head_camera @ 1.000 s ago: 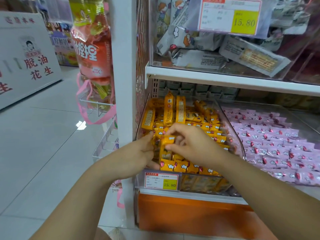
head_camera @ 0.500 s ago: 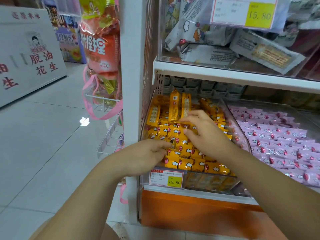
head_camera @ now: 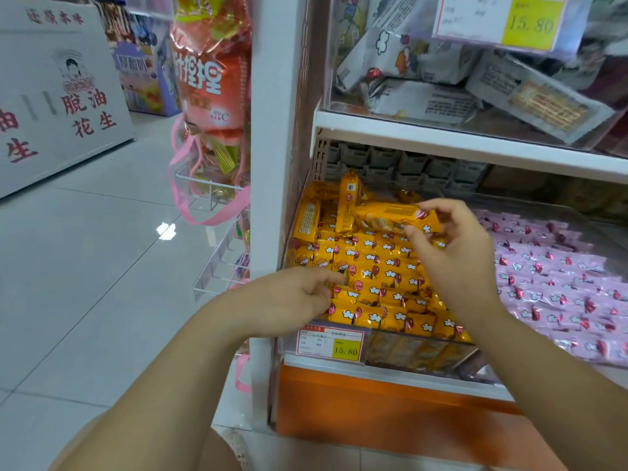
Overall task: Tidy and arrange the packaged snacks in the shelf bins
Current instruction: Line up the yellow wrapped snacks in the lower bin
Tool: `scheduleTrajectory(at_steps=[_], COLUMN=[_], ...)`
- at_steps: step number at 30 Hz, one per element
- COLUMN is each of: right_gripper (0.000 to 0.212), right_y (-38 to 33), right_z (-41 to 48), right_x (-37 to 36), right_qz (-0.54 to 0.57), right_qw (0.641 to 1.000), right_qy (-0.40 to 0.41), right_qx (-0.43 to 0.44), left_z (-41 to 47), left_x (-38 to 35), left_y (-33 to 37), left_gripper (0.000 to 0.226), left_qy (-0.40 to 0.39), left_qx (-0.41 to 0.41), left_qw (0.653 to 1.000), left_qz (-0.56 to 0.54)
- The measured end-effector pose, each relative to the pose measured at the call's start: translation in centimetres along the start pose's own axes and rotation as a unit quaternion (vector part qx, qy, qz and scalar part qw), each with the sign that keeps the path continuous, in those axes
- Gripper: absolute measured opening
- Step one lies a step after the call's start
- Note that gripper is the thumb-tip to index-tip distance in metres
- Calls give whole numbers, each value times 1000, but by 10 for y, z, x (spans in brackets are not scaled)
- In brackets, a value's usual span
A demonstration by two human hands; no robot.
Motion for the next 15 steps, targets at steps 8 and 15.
scheduleTrajectory(at_steps=[8, 15], right_gripper=[37, 32], right_y=[-9, -18], right_z=[-9, -6], right_x=[11, -2], right_qz=[101, 71], right_qw=[994, 988], right_qy=[-45, -138], right_qx=[-23, -24], left_z=[1, 0], left_x=[0, 0], left_y=[0, 1], left_gripper=[44, 58], left_qy=[3, 12], left_qx=[5, 16], left_qw=[1000, 1000], left_qz=[-7, 5])
Point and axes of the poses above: each hand's wrist, its own z-axis towards the middle knuckle, its own x-axis out of the back of the hand, y = z × x, the point moved 2 cm from there along z, towards the middle knuckle, and after that the axes turned 7 degrees about -x, right-handed, at the moved point
